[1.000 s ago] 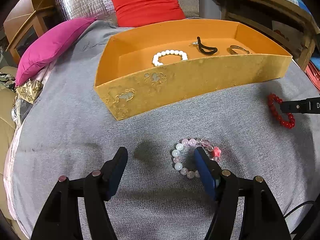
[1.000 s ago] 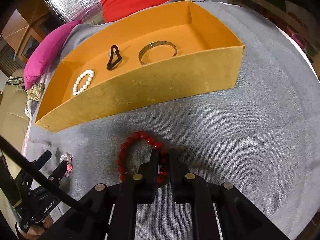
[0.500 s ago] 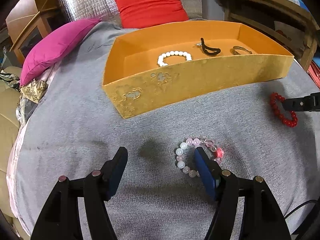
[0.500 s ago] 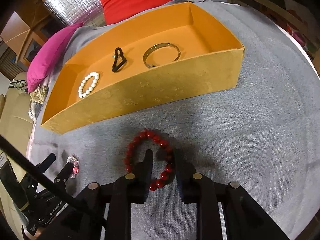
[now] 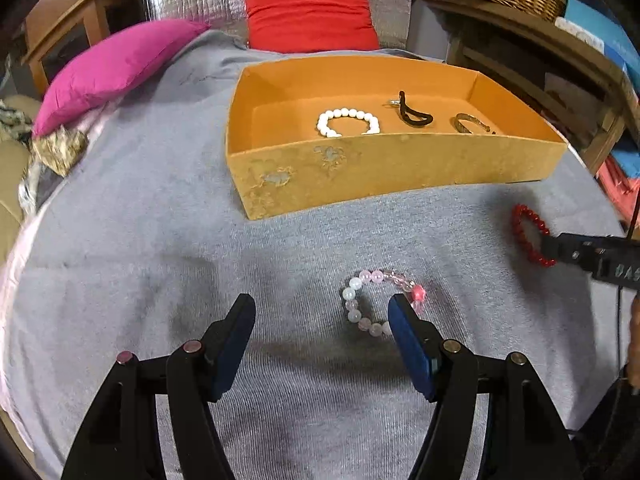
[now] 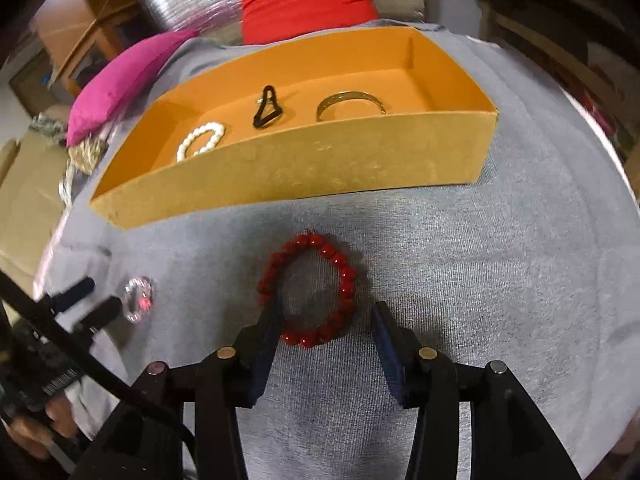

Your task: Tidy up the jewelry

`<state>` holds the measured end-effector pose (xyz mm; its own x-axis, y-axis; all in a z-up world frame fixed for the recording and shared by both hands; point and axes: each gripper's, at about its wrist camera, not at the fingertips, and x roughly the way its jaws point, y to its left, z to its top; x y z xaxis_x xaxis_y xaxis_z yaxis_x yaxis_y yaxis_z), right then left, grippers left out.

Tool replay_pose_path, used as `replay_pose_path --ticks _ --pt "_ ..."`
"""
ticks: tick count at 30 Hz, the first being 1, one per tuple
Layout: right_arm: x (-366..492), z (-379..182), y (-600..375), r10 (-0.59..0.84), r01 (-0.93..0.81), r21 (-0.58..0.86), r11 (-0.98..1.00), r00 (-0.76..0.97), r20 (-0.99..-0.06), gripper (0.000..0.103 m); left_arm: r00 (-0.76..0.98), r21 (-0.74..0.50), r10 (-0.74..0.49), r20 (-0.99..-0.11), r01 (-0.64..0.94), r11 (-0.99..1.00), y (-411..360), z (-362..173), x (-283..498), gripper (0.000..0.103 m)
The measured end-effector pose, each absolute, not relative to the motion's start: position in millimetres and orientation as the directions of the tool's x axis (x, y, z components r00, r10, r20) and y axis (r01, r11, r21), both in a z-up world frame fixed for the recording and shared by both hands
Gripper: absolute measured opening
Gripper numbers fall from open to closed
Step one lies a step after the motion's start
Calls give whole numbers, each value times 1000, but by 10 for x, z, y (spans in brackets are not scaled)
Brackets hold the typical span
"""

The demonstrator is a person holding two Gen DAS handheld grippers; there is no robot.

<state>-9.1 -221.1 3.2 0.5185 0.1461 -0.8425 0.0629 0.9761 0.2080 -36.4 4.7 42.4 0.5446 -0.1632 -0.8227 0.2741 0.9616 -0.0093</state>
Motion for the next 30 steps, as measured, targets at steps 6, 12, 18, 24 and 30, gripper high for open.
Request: replay_pose_path --ticks 6,12,18,24,30 --pt "-58 30 -2161 124 49 176 983 532 -838 50 532 -34 -200 -823 306 951 -13 426 -343 73" --pt "-21 -25 -2049 52 49 92 995 532 -845 42 494 -55 -247 -834 371 927 -161 376 -329 73" --pt "-8 -27 -2115 46 67 98 993 544 -838 26 470 -67 -250 -846 372 926 -195 294 -302 73" --pt "-16 -21 -2056 7 74 57 996 547 -837 26 475 -64 -245 -845 366 929 -192 277 -301 73" --pt "8 -17 -1973 -31 79 15 997 546 -837 27 489 -59 -246 -837 366 929 -190 269 -311 73"
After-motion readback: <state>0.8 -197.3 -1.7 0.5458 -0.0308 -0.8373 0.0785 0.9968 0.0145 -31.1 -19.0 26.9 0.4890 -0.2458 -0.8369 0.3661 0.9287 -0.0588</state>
